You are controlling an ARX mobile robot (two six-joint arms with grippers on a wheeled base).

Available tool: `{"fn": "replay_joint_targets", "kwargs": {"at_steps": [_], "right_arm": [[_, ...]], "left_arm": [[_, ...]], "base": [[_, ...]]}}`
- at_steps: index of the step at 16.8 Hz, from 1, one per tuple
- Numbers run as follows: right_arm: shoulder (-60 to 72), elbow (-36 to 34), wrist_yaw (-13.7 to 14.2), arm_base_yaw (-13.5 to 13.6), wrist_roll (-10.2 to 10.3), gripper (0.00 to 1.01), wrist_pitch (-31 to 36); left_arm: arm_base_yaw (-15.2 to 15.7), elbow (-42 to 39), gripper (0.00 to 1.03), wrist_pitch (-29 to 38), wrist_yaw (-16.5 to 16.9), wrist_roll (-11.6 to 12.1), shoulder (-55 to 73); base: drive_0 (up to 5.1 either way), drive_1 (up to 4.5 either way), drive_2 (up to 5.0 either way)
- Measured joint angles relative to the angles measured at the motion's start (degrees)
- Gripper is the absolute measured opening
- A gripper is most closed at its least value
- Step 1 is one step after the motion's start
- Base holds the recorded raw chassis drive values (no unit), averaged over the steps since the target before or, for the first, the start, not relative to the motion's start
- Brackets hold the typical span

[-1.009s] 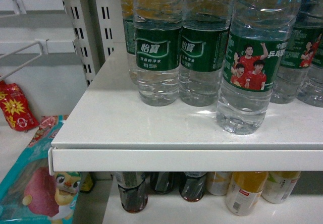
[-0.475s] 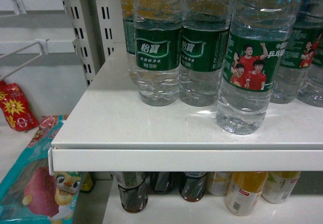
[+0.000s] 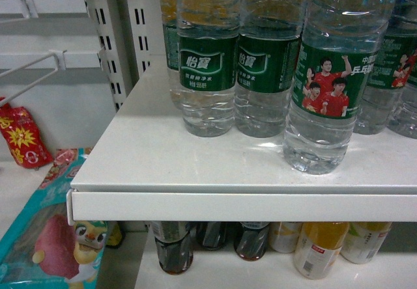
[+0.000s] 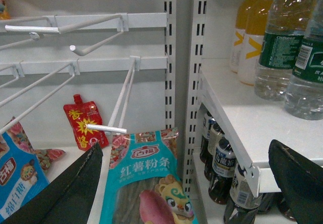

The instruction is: Move water from second to third shelf

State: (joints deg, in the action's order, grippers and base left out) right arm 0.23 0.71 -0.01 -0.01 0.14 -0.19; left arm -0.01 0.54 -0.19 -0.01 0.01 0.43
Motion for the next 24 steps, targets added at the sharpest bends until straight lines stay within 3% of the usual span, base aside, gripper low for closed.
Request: {"fn": "replay_joint_targets", "kwargs": {"at_steps": [24], "right_arm": [[0.0, 0.0, 0.0, 0.0, -0.2, 0.98, -0.1]], "left_arm": [[0.0, 0.0, 0.98, -0.1, 0.0, 0.0, 0.0]], "base": [[0.0, 0.0, 0.0]]}}
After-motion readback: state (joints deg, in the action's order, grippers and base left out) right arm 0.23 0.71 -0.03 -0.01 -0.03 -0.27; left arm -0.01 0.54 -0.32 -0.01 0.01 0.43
